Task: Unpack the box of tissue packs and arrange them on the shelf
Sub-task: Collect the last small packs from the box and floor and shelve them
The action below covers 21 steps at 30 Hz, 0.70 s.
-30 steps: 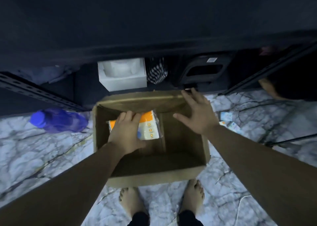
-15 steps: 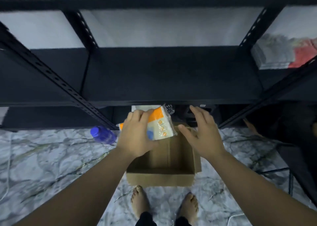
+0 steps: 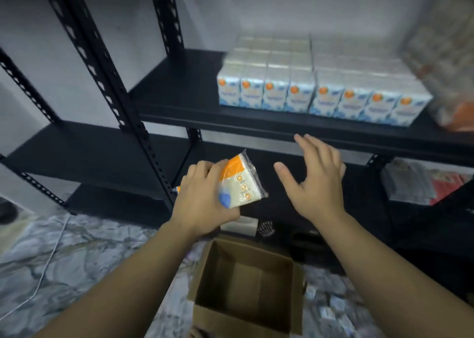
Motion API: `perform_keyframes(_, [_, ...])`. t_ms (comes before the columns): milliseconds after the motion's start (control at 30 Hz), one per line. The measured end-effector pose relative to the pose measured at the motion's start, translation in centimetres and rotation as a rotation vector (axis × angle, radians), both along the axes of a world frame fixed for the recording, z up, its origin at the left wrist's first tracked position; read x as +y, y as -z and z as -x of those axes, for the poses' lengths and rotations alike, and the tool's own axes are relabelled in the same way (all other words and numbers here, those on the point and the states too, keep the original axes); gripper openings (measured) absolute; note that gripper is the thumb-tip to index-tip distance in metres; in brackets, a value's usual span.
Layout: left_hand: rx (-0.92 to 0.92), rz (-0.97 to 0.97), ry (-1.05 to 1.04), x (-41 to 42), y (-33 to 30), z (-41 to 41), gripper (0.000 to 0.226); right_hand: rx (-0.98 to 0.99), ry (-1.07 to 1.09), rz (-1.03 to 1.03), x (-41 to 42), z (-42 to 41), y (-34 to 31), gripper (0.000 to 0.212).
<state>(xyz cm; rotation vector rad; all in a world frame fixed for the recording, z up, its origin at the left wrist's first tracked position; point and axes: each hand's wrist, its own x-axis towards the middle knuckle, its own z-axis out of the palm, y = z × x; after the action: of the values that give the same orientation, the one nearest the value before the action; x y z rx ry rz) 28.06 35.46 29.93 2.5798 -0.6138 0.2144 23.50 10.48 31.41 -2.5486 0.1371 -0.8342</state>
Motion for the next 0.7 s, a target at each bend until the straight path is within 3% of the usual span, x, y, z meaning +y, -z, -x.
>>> perform_keyframes(433, [-0.18, -0.039, 0.022, 5.9, -11.7, -13.9, 0.105, -0.112, 0.123, 0.099, 4.2, -15.1, -8.9, 0.076])
perform_keyframes(700, [-0.027, -0.267, 0.194, 7.0, -14.4, -24.1, 0.11, -0.027, 0.265, 0.282, 4.1, -18.1, -5.7, 0.073])
